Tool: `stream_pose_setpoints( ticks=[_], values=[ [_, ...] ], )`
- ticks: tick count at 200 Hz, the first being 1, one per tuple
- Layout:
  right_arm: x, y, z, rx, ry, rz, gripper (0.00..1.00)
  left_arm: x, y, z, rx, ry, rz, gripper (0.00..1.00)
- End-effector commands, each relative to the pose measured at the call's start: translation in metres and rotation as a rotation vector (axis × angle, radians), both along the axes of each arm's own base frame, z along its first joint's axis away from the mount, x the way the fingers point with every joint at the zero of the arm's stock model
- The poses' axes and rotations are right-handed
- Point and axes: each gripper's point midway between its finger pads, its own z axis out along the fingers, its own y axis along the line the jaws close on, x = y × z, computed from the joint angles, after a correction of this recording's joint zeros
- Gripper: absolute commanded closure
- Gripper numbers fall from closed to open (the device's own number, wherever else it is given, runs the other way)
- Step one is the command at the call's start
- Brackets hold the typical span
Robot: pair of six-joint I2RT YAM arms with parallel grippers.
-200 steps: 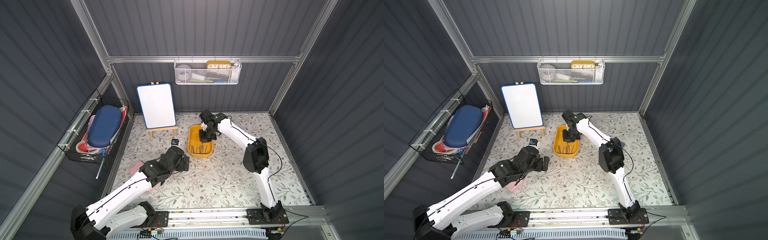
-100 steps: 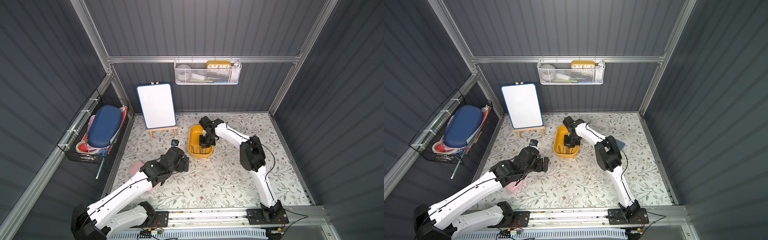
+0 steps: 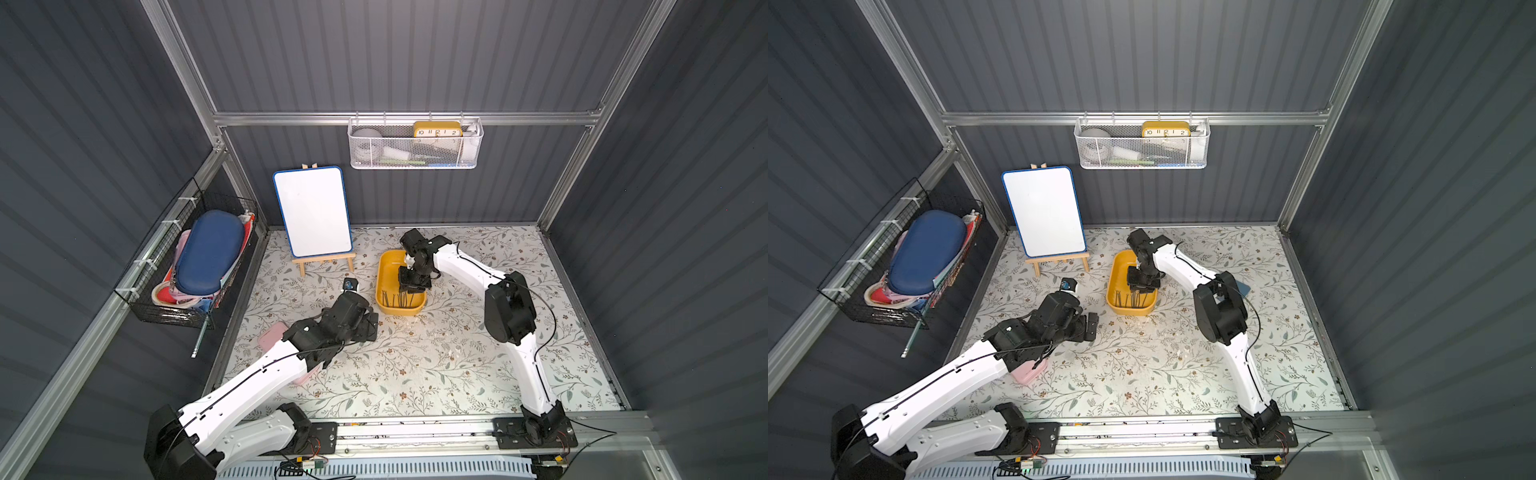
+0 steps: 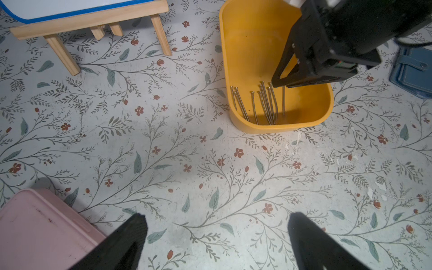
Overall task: Put the nails on the desktop into the storage box
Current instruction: Place the nail in the storage box, then reset both arms
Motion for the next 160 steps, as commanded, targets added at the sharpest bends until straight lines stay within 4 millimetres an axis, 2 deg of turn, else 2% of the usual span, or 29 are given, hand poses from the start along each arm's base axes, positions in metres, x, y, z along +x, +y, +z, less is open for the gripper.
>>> stream_pose_setpoints(
  ticks=[1, 14, 24, 41, 56, 63, 68, 71, 74, 81, 86, 102, 115, 137, 154, 160],
  values=[
    [-0.007, -0.014, 0.096, 0.058, -0.176, 0.009, 0.63, 0.012, -0.001, 0.015, 0.001, -0.054, 0.003, 0.0],
    [-0.013, -0.036, 0.13, 0.053, -0.246, -0.006, 0.61, 0.021, -0.001, 0.028, -0.014, -0.089, 0.016, 0.0],
    [-0.017, -0.061, 0.154, 0.039, -0.297, -0.042, 0.61, 0.029, -0.001, 0.04, -0.032, -0.121, 0.026, 0.01],
    [-0.021, -0.117, 0.177, -0.05, -0.413, -0.13, 0.59, 0.042, 0.001, 0.065, -0.073, -0.203, 0.039, 0.0],
    [-0.024, -0.17, 0.185, -0.163, -0.571, -0.208, 0.55, 0.054, 0.01, 0.082, -0.107, -0.279, 0.066, 0.0],
    [-0.026, -0.196, 0.175, -0.257, -0.648, -0.253, 0.52, 0.061, 0.017, 0.086, -0.117, -0.309, 0.083, 0.01],
    [-0.028, -0.212, 0.183, -0.302, -0.741, -0.282, 0.5, 0.065, 0.023, 0.088, -0.124, -0.331, 0.094, 0.01],
    [-0.03, -0.222, 0.173, -0.346, -0.758, -0.294, 0.44, 0.068, 0.027, 0.088, -0.126, -0.341, 0.103, 0.0],
    [-0.034, -0.233, 0.178, -0.378, -0.809, -0.324, 0.38, 0.071, 0.029, 0.088, -0.13, -0.349, 0.106, 0.01],
    [-0.038, -0.253, 0.169, -0.451, -0.869, -0.364, 0.31, 0.078, 0.037, 0.085, -0.142, -0.362, 0.114, 0.01],
    [-0.045, -0.267, 0.172, -0.485, -0.921, -0.409, 0.28, 0.085, 0.046, 0.082, -0.148, -0.366, 0.135, 0.01],
    [-0.057, -0.304, 0.152, -0.589, -0.956, -0.526, 0.18, 0.104, 0.074, 0.062, -0.146, -0.37, 0.201, 0.0],
    [-0.056, -0.32, 0.131, -0.616, -0.952, -0.563, 0.02, 0.118, 0.099, 0.04, -0.127, -0.359, 0.269, 0.01],
    [-0.053, -0.341, 0.101, -0.72, -0.909, -0.602, 0.01, 0.135, 0.133, 0.005, -0.058, -0.353, 0.341, 0.01],
    [-0.048, -0.346, 0.087, -0.723, -0.895, -0.59, 0.01, 0.142, 0.145, -0.014, -0.024, -0.367, 0.347, 0.01],
    [-0.044, -0.347, 0.076, -0.722, -0.885, -0.582, 0.01, 0.143, 0.147, -0.018, -0.01, -0.382, 0.351, 0.01]
  ],
)
